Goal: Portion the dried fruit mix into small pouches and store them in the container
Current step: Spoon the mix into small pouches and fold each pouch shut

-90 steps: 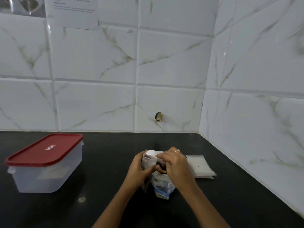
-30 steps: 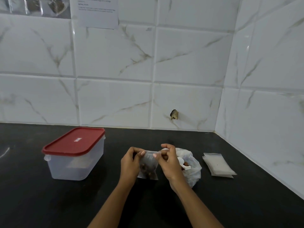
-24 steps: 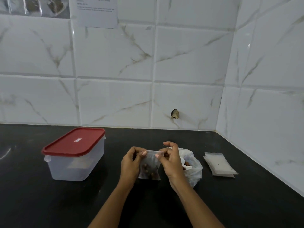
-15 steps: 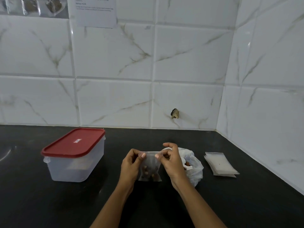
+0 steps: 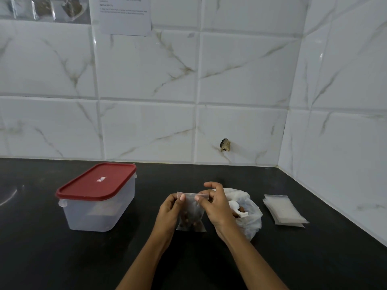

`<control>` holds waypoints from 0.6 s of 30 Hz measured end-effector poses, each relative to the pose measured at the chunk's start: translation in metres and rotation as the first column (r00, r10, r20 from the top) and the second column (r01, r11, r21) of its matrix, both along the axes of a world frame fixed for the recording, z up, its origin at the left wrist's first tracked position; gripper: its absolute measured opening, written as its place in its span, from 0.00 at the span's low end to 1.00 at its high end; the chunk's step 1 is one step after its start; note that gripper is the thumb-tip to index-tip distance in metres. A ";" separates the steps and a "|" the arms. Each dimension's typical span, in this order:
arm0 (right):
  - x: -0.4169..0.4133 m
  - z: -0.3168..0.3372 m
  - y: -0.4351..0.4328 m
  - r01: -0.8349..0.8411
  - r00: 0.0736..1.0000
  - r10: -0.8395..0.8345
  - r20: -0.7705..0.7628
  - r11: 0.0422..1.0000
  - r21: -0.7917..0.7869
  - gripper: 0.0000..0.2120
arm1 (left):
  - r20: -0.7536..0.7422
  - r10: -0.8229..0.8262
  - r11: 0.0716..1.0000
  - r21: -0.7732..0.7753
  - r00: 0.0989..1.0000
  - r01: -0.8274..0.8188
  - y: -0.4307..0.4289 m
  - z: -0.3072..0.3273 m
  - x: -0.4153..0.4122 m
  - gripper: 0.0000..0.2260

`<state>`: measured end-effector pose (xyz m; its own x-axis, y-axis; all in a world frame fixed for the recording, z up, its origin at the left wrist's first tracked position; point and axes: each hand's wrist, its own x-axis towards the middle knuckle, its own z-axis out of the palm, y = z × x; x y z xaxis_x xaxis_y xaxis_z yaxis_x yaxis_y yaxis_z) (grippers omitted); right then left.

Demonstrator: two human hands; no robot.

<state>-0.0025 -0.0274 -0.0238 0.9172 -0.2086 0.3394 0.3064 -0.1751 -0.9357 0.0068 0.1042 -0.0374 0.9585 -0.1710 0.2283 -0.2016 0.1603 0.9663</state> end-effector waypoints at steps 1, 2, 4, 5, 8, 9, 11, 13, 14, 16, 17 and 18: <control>0.001 -0.001 0.000 0.012 1.000 -0.012 -0.006 1.000 0.011 0.17 | -0.010 -0.003 1.000 -0.010 1.000 0.003 0.000 0.000 0.000 0.07; 0.002 -0.001 0.001 0.025 1.000 -0.025 -0.012 0.999 0.032 0.18 | -0.011 0.012 1.000 -0.016 1.000 -0.013 0.000 0.000 0.000 0.07; 0.003 -0.002 0.002 0.047 0.999 -0.045 -0.026 0.997 0.068 0.17 | -0.004 0.065 0.998 -0.025 0.998 -0.065 0.002 0.001 0.002 0.07; 0.003 -0.002 0.002 0.050 0.998 -0.048 -0.032 0.996 0.074 0.17 | -0.004 0.084 0.996 -0.034 0.996 -0.084 0.002 0.001 0.003 0.07; 0.003 0.002 0.003 0.034 0.999 -0.031 -0.045 0.998 0.061 0.16 | -0.023 0.079 0.995 -0.067 0.997 -0.080 0.006 -0.001 0.005 0.08; 0.004 0.003 0.003 0.025 0.999 -0.022 -0.049 0.998 0.063 0.15 | -0.034 0.067 0.994 -0.082 0.997 -0.069 0.007 -0.002 0.006 0.08; 0.004 0.005 0.003 0.004 0.998 0.002 -0.062 0.996 0.087 0.14 | -0.070 0.052 0.990 -0.126 0.996 -0.060 0.010 -0.003 0.007 0.08; 0.004 0.006 0.005 -0.019 0.997 0.027 -0.069 0.993 0.116 0.14 | -0.104 0.061 0.983 -0.164 0.993 -0.077 0.012 -0.004 0.010 0.09; 0.003 0.007 0.007 -0.034 0.996 0.045 -0.071 0.990 0.139 0.15 | -0.119 0.075 0.980 -0.173 0.990 -0.095 0.012 -0.004 0.011 0.09; 0.003 0.004 0.010 -0.053 0.994 0.069 -0.085 0.984 0.172 0.18 | -0.160 0.115 0.972 -0.187 0.980 -0.144 0.012 -0.003 0.013 0.09; 0.003 0.002 0.012 -0.049 0.993 0.067 -0.097 0.984 0.174 0.17 | -0.179 0.135 0.968 -0.186 0.974 -0.169 0.013 -0.002 0.013 0.09; 0.004 0.001 0.014 -0.038 0.993 0.057 -0.107 0.985 0.168 0.13 | -0.192 0.152 0.965 -0.181 0.969 -0.188 0.013 -0.001 0.013 0.09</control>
<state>0.0011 -0.0133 -0.0232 0.9576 -0.2084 0.1992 0.2030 -0.0032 -0.9792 0.0200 0.1176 -0.0387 0.9973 0.0293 0.0668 -0.0728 0.3288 0.9416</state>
